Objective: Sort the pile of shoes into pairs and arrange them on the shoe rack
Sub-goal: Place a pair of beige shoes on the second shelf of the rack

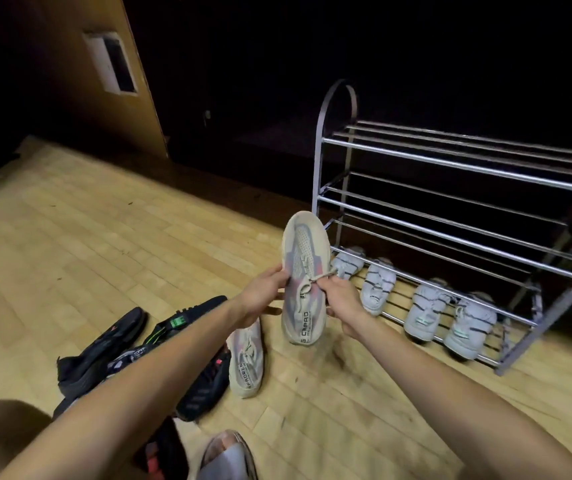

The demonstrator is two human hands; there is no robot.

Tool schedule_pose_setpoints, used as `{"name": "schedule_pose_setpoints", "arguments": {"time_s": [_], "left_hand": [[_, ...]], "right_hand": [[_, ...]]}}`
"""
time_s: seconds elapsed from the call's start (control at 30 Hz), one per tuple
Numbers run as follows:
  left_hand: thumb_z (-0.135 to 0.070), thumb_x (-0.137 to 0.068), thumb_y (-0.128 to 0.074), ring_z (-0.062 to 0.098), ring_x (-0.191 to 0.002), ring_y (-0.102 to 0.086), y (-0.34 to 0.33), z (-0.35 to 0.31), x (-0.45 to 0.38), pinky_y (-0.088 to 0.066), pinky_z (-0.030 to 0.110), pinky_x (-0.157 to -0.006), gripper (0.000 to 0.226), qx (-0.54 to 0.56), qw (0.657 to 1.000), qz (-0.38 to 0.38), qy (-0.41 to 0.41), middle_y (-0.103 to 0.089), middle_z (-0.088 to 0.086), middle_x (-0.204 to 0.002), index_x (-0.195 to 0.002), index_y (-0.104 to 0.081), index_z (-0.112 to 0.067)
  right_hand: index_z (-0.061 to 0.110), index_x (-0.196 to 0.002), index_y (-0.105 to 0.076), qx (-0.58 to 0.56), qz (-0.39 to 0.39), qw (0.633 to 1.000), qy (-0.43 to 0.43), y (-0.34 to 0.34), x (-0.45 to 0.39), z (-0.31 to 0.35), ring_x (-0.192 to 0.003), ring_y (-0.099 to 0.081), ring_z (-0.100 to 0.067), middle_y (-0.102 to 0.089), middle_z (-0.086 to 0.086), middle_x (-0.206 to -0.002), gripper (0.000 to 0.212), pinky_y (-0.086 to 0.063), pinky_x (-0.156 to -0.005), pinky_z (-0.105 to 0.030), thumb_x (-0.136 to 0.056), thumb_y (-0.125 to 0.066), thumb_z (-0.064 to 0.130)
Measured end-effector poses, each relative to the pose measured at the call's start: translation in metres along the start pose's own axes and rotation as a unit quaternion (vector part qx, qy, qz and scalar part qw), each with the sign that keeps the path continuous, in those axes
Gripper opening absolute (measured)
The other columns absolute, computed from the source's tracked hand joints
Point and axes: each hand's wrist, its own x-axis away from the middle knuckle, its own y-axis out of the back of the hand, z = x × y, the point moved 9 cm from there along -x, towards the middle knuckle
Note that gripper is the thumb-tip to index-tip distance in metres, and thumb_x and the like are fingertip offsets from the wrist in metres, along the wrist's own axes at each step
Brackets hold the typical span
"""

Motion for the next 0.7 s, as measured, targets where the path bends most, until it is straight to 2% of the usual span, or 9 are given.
{"name": "schedule_pose_setpoints", "arguments": {"time_s": [0.07, 0.17, 0.23, 0.3, 0.37, 0.43, 0.57, 0.7], "left_hand": [[-0.046, -0.101, -0.038, 0.018, -0.105, -0.06, -0.01, -0.025, 0.0, -0.045, 0.046, -0.093, 0.024, -0.034, 0.999, 0.016, -0.004, -0.064, -0.004, -0.116, -0.114, -0.056, -0.036], [-0.054, -0.1, -0.035, 0.021, -0.109, -0.06, -0.024, -0.048, -0.001, -0.048, 0.047, -0.091, 0.037, -0.076, 0.996, 0.037, 0.0, -0.065, -0.004, -0.115, -0.123, -0.052, -0.03], [-0.053, -0.101, -0.033, 0.027, -0.114, -0.059, -0.033, -0.055, -0.005, -0.047, 0.051, -0.093, 0.042, -0.086, 0.995, 0.051, 0.008, -0.064, 0.002, -0.124, -0.13, -0.049, -0.028], [-0.056, -0.1, -0.032, 0.027, -0.108, -0.062, -0.042, -0.062, -0.01, -0.05, 0.049, -0.089, 0.045, -0.073, 0.995, 0.066, 0.006, -0.065, 0.003, -0.125, -0.134, -0.046, -0.03], [-0.059, -0.099, -0.029, 0.02, -0.092, -0.064, -0.05, -0.072, -0.017, -0.053, 0.043, -0.079, 0.047, -0.041, 0.997, 0.068, -0.009, -0.067, 0.0, -0.12, -0.137, -0.042, -0.034], [-0.061, -0.099, -0.024, 0.019, -0.09, -0.064, -0.056, -0.081, -0.027, -0.054, 0.043, -0.077, 0.049, -0.018, 0.998, 0.057, -0.02, -0.068, -0.001, -0.116, -0.136, -0.042, -0.035], [-0.066, -0.097, -0.018, 0.027, -0.103, -0.064, -0.061, -0.08, -0.051, -0.053, 0.052, -0.086, 0.06, -0.028, 0.998, 0.06, 0.019, -0.069, 0.005, -0.115, -0.128, -0.052, -0.028], [-0.066, -0.096, -0.027, 0.03, -0.104, -0.064, -0.064, -0.046, -0.071, -0.056, 0.053, -0.083, 0.06, -0.044, 0.988, 0.103, 0.107, -0.067, 0.007, -0.114, -0.12, -0.06, -0.022]], "right_hand": [[0.014, -0.102, -0.07, -0.012, -0.011, 1.0, 0.02, 0.014, -0.003, 0.03, -0.081, -0.063, -0.019, -0.071, -0.004, -0.093, 0.019, -0.042, -0.061, -0.025, -0.096, -0.053, 0.02], [0.008, -0.103, -0.07, -0.022, -0.017, 0.999, 0.025, 0.034, -0.009, 0.062, -0.062, -0.056, -0.015, -0.065, -0.005, -0.081, 0.02, -0.037, -0.05, -0.023, -0.095, -0.054, 0.016], [0.001, -0.102, -0.07, 0.016, -0.024, 0.999, 0.029, 0.049, -0.017, 0.079, -0.062, -0.053, -0.02, -0.061, -0.011, -0.08, 0.024, -0.038, -0.053, -0.029, -0.094, -0.055, 0.018], [0.004, -0.091, -0.07, 0.067, -0.033, 0.996, 0.045, 0.063, -0.027, 0.098, -0.062, -0.055, -0.023, -0.061, -0.011, -0.075, 0.022, -0.042, -0.055, -0.031, -0.092, -0.055, 0.021], [0.01, -0.078, -0.065, 0.082, -0.032, 0.994, 0.058, 0.072, -0.036, 0.114, -0.049, -0.053, -0.016, -0.059, -0.006, -0.064, 0.02, -0.04, -0.045, -0.023, -0.092, -0.056, 0.021], [0.013, -0.07, -0.06, 0.094, -0.035, 0.993, 0.068, 0.08, -0.045, 0.124, -0.043, -0.05, -0.013, -0.057, -0.003, -0.058, 0.024, -0.038, -0.038, -0.021, -0.092, -0.057, 0.022], [0.012, -0.075, -0.061, 0.127, -0.026, 0.99, 0.055, 0.085, -0.065, 0.117, -0.046, -0.052, -0.016, -0.057, -0.003, -0.06, 0.024, -0.042, -0.042, -0.024, -0.095, -0.053, 0.023], [0.011, -0.07, -0.055, 0.21, 0.041, 0.976, 0.028, 0.071, -0.081, 0.083, -0.044, -0.053, -0.021, -0.055, -0.007, -0.059, 0.033, -0.044, -0.045, -0.027, -0.099, -0.042, 0.019]]}}
